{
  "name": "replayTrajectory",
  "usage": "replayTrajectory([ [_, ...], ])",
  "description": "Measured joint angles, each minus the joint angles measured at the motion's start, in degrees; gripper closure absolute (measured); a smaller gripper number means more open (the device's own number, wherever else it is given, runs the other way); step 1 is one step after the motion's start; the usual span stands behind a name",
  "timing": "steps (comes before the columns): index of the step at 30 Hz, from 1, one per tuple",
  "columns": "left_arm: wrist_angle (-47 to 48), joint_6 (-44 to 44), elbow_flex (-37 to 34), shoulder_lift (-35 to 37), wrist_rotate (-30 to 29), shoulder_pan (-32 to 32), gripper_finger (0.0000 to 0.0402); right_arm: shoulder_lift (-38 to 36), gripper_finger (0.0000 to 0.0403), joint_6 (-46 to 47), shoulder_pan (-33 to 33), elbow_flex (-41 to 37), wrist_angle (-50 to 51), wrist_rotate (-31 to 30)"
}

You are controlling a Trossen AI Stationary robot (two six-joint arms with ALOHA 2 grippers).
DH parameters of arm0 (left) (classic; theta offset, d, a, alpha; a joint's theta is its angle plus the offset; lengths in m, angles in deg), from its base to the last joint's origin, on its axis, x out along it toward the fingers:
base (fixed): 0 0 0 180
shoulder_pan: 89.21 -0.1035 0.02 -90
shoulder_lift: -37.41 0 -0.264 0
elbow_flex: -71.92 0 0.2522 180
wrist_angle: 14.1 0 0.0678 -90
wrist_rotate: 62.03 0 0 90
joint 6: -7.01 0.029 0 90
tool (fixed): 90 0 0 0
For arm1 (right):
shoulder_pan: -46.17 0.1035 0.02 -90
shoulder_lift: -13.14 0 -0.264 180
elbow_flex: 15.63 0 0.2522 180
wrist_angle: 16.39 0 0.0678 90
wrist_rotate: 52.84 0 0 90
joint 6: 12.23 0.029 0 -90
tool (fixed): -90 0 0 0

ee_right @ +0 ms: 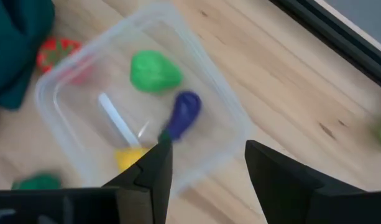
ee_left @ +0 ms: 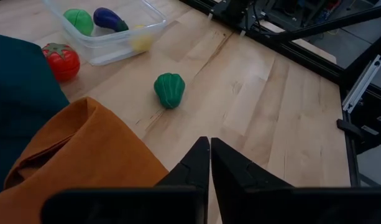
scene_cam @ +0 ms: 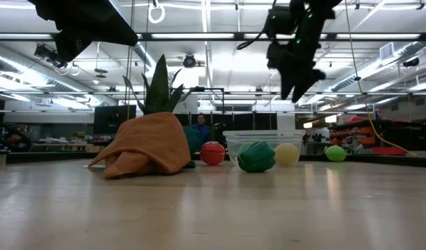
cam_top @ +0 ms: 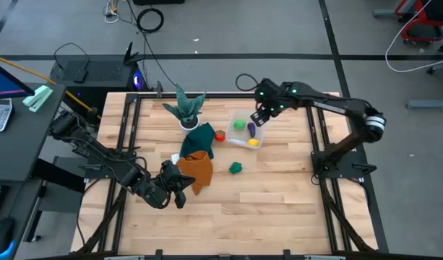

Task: Pick and placing Produce into tupperware
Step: Put the green cantaloupe into the transparent bin

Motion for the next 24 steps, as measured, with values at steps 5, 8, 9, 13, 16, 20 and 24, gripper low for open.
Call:
replayTrajectory([
  [5,0.00,0.00,0.00,0.00,0.00,0.00,0.0374,-5.73,0.0237,-0.55,2.04,-0.45,7.09,0.28],
  [8,-0.01,0.00,0.00,0.00,-0.02,0.00,0.0379,-8.89,0.0238,-0.20,3.28,-0.45,11.24,-2.00],
  [9,0.00,0.00,0.00,0.00,-0.01,0.00,0.0381,-9.79,0.0238,0.29,3.58,-0.45,12.61,-3.81],
  [13,0.00,0.00,0.00,0.00,0.00,0.00,0.0388,-12.13,0.0238,2.57,2.08,-0.47,17.28,-10.21],
  [16,0.00,0.02,0.00,0.00,-0.02,-0.01,0.0390,-12.45,0.0239,3.39,-0.35,-0.49,18.30,-10.39],
  [20,0.00,0.03,0.00,0.00,-0.02,-0.01,0.0384,-11.97,0.0239,3.42,-2.11,-0.49,18.07,-10.23],
  [24,0.00,0.05,0.00,0.00,-0.02,-0.02,0.0376,-10.20,0.0239,3.35,-3.69,-0.49,15.69,-10.25],
])
